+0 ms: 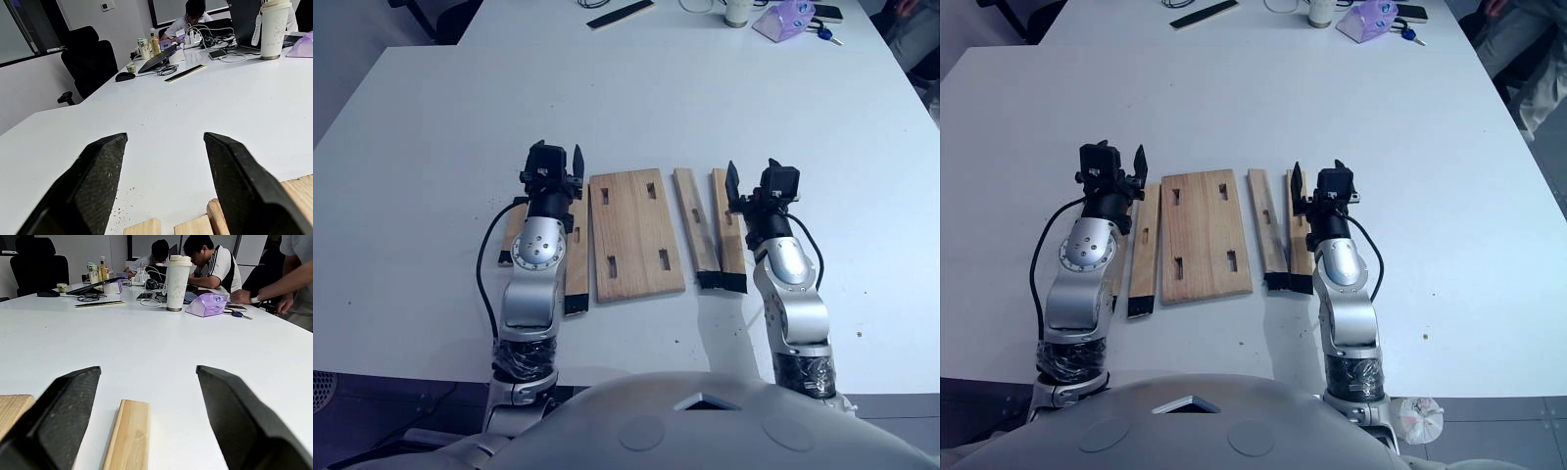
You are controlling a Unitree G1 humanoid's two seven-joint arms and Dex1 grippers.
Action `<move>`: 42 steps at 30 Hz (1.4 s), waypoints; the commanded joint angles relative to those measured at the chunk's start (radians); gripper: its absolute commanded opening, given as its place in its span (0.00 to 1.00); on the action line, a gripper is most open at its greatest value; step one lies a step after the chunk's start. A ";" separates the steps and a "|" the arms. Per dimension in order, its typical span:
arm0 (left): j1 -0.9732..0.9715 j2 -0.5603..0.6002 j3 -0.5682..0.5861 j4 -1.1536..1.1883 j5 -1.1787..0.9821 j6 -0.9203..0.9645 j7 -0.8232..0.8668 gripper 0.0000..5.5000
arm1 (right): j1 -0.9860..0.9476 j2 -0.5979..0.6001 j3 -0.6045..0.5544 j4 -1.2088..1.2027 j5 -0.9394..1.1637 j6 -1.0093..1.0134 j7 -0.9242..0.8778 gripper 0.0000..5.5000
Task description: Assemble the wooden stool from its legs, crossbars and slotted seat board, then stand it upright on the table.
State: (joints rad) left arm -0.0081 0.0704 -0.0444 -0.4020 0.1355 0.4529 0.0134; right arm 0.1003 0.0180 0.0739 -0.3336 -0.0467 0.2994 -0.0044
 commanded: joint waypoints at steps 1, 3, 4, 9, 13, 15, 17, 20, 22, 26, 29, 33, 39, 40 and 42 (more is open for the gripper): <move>0.006 0.001 -0.001 -0.012 0.003 0.022 -0.003 0.53 | 0.003 -0.005 0.007 -0.012 -0.011 0.026 -0.004 0.66; 0.010 0.000 -0.001 -0.016 0.002 0.026 -0.003 0.53 | 0.007 -0.008 0.010 -0.015 -0.014 0.027 -0.004 0.66; 0.013 0.000 -0.001 -0.018 0.002 0.026 -0.003 0.53 | 0.008 -0.010 0.010 -0.015 -0.016 0.029 -0.003 0.66; 0.020 -0.003 -0.004 -0.025 0.001 0.030 -0.002 0.53 | 0.006 -0.017 0.012 -0.016 -0.021 0.034 -0.001 0.66; 0.020 -0.003 -0.005 -0.025 0.000 0.030 -0.006 0.53 | 0.007 -0.016 0.016 -0.017 -0.021 0.036 -0.002 0.66; 0.017 -0.003 0.001 -0.027 -0.008 0.043 -0.010 0.53 | 0.010 -0.015 0.015 -0.017 -0.020 0.034 -0.005 0.66; 0.026 -0.003 0.027 -0.061 -0.031 0.100 -0.022 0.53 | 0.016 -0.012 0.015 -0.017 -0.020 0.031 -0.010 0.66; 0.055 0.043 0.090 -0.186 -0.082 0.261 -0.084 0.53 | 0.061 0.010 0.018 -0.041 -0.027 0.023 -0.041 0.66; 0.062 0.107 0.136 -0.280 -0.124 0.371 -0.147 0.53 | 0.101 0.027 0.022 -0.060 -0.035 0.018 -0.069 0.66; 0.068 0.373 0.241 -0.296 -0.198 0.465 -0.362 0.53 | 0.204 0.068 0.039 -0.124 -0.059 0.007 -0.131 0.66; 0.063 0.517 0.304 -0.159 -0.234 0.466 -0.478 0.53 | 0.255 0.080 0.051 -0.153 -0.068 0.002 -0.163 0.66; 0.094 0.596 0.281 -0.089 -0.269 0.489 -0.556 0.53 | 0.300 0.084 0.053 -0.175 -0.062 -0.004 -0.194 0.66; 0.158 0.520 0.282 -0.136 -0.294 0.592 -0.485 0.53 | 0.293 0.056 0.047 -0.197 -0.060 0.016 -0.182 0.66; 0.171 0.508 0.284 -0.141 -0.292 0.606 -0.469 0.53 | 0.291 0.051 0.042 -0.199 -0.057 0.019 -0.178 0.66; 0.194 0.491 0.280 -0.151 -0.291 0.625 -0.445 0.53 | 0.284 0.046 0.034 -0.201 -0.054 0.026 -0.170 0.66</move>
State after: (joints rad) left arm 0.1641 0.5744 0.2356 -0.5350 -0.1606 1.0507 -0.4587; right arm 0.3950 0.0649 0.1150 -0.5194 -0.1045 0.3050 -0.1837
